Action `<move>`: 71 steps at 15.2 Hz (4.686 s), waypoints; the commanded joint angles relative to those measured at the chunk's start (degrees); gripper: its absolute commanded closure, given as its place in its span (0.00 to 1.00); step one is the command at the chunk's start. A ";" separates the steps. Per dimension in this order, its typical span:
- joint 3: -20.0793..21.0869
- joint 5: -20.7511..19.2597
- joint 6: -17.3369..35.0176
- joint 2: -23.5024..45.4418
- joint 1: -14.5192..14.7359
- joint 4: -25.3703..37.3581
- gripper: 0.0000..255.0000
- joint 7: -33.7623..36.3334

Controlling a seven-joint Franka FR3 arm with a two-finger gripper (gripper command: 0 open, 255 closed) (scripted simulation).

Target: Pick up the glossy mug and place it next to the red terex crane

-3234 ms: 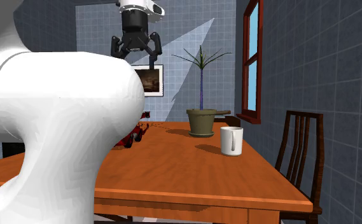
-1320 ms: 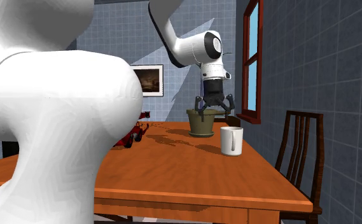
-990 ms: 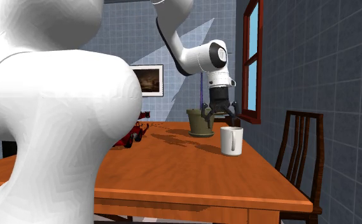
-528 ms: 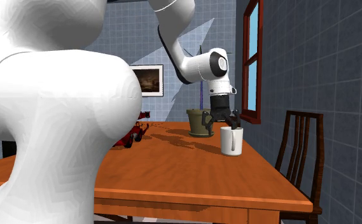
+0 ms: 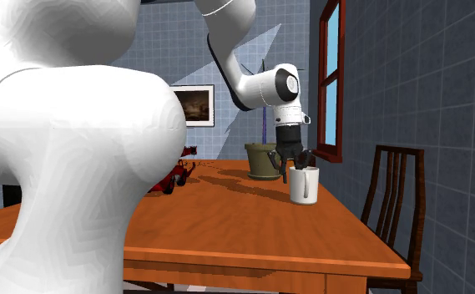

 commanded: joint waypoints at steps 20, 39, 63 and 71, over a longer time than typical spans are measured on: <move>-0.58 -1.82 -8.21 -4.09 0.57 4.42 1.00 0.72; -0.91 -3.05 -22.04 -7.15 0.81 15.44 1.00 0.74; 7.66 -7.66 -28.96 -21.35 10.69 7.64 1.00 19.52; 14.09 -7.13 -29.54 -24.99 15.61 3.71 1.00 30.84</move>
